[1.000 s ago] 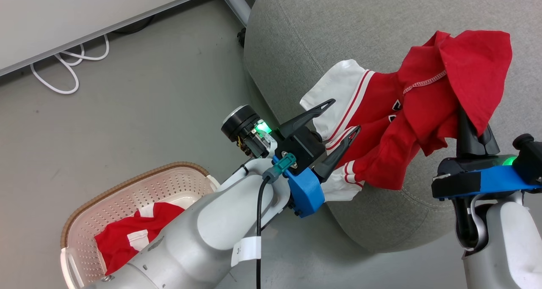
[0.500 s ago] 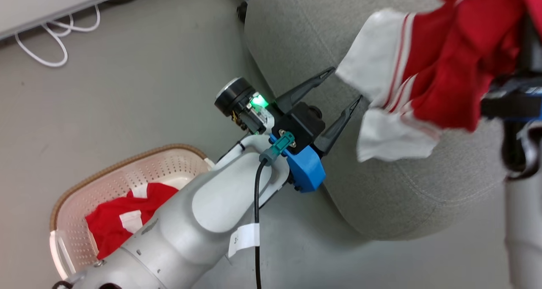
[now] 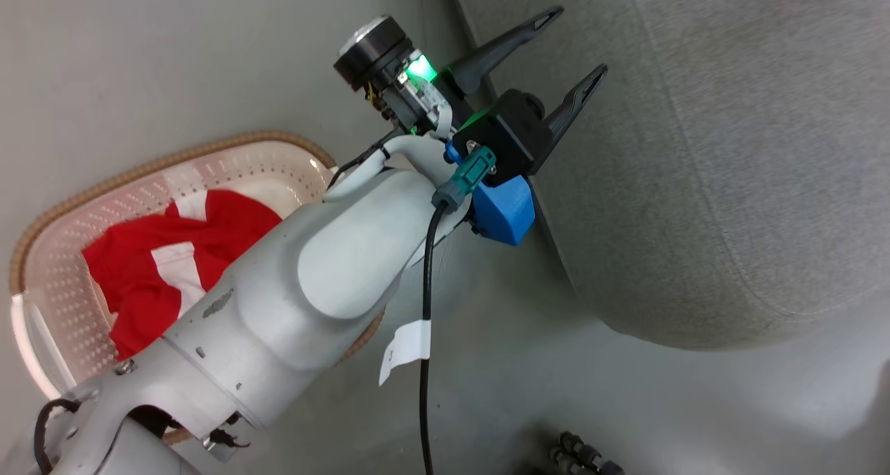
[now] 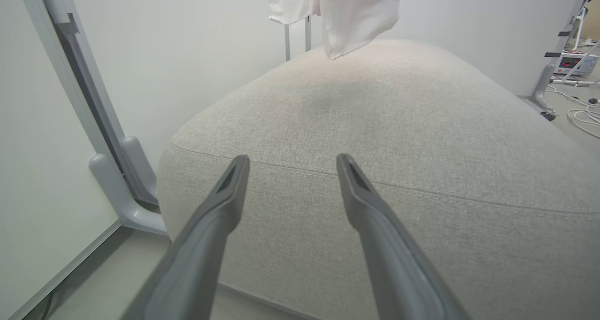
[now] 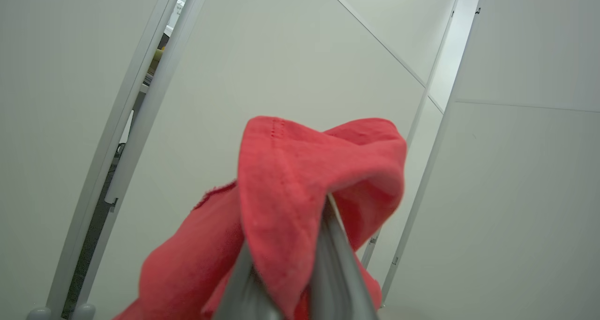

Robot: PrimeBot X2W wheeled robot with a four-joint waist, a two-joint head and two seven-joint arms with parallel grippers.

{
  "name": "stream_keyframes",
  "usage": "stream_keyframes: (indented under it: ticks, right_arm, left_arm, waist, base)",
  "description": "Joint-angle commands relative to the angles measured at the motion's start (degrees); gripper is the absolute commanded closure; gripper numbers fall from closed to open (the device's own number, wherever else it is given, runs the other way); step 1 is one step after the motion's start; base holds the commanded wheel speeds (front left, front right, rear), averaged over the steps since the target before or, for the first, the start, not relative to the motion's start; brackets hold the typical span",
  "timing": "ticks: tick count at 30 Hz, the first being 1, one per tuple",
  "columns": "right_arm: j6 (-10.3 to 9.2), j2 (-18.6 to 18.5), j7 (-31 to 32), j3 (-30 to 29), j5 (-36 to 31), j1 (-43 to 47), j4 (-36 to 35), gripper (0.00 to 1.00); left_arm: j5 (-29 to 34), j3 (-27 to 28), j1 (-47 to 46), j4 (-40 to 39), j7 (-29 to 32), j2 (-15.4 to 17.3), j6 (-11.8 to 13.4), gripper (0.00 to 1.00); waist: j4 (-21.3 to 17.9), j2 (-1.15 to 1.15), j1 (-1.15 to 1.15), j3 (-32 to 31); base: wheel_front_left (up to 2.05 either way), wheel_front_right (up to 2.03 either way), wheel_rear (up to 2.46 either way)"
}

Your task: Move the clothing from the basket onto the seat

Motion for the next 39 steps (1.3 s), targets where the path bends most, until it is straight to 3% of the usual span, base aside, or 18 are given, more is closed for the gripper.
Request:
stream_keyframes:
  ticks: [1, 7, 19, 26, 28, 29, 39]
  right_arm:
    - [0.01, -0.8, -0.2, -0.92, 0.16, -1.36, 1.15, 1.0]
    - [0.01, -2.24, -0.21, -2.76, -1.67, -1.8, 8.19, 1.0]
    - [0.01, 5.19, -0.2, -5.16, -3.7, 4.86, 20.66, 1.0]
    - [0.01, 7.65, -0.2, -4.09, -3.18, 7.24, 24.18, 1.0]
    - [0.01, 8.27, -0.2, -3.99, -2.77, 7.91, 23.55, 0.51]
    - [0.01, 8.62, -0.2, -4.02, -2.7, 8.32, 22.93, 0.02]
    - [0.01, 10.78, -0.2, -2.69, -2.75, 18.6, 14.97, 0.0]
  left_arm:
    - [0.29, 0.08, -1.52, -0.2, 0.15, 0.41, -0.18, 0.0]
    - [1.26, -0.78, -4.01, -0.55, 0.66, 0.84, -0.37, 0.0]
    - [1.05, -1.46, -4.97, -1.28, 0.33, 0.97, 0.1, 0.0]
    - [0.81, -1.59, -5.25, -1.19, 0.14, 1.03, 0.32, 0.0]
    - [0.61, -1.6, -4.86, -1.06, 0.0, 1.13, 0.4, 0.0]
    - [0.48, -1.61, -4.55, -1.03, -0.08, 1.11, 0.5, 0.0]
    - [-1.02, -0.48, -0.86, -1.14, -0.58, 0.55, 1.21, 0.0]
  waist:
    - [0.72, 0.0, -0.01, 3.95]
    - [1.74, 0.0, -0.01, 8.01]
    - [3.49, 0.0, -0.01, 9.82]
    - [3.71, 0.0, -0.01, 9.43]
    - [3.52, 0.0, -0.01, 8.93]
    - [3.43, 0.0, -0.01, 8.59]
    - [3.09, 0.0, -0.01, 2.17]
  base:
    - [0.0, 0.0, 0.0]
    - [0.0, 0.0, 0.0]
    - [0.0, 0.0, 0.0]
    - [0.0, 0.0, 0.0]
    - [0.0, 0.0, 0.0]
    - [0.0, 0.0, 0.0]
    - [0.0, 0.0, 0.0]
